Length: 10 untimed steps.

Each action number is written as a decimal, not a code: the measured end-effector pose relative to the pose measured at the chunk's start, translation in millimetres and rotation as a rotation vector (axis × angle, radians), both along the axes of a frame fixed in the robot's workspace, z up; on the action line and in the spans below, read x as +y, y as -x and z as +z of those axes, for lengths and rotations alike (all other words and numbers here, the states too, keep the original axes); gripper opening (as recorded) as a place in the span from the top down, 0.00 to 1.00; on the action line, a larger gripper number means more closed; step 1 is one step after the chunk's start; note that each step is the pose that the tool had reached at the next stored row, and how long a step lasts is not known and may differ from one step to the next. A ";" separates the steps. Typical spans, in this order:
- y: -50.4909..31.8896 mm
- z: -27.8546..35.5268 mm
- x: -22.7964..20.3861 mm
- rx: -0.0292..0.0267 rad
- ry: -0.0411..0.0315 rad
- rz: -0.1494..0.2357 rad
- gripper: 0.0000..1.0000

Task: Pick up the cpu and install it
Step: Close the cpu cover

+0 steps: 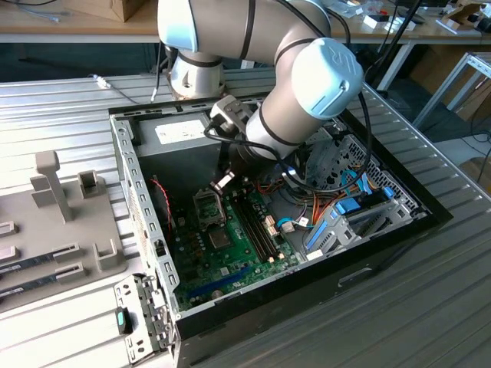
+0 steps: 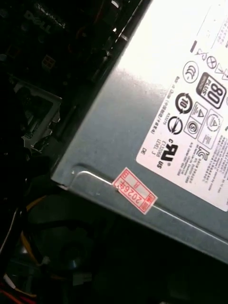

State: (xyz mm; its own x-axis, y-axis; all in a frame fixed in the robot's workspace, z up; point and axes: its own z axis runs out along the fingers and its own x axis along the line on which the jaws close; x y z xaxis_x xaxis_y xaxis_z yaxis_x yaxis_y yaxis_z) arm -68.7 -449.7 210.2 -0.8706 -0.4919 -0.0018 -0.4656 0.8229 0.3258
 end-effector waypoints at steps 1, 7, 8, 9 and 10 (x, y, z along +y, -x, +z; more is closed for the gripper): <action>0.0 0.9 -0.2 0.0000 -0.0007 0.004 0.89; 0.0 3.7 -2.2 0.0001 -0.0061 0.012 0.89; 0.0 4.3 -2.6 0.0000 -0.0073 0.013 0.89; 0.0 5.4 -3.0 0.0000 -0.0084 0.014 0.89; 0.1 6.2 -3.3 0.0000 -0.0098 0.015 0.89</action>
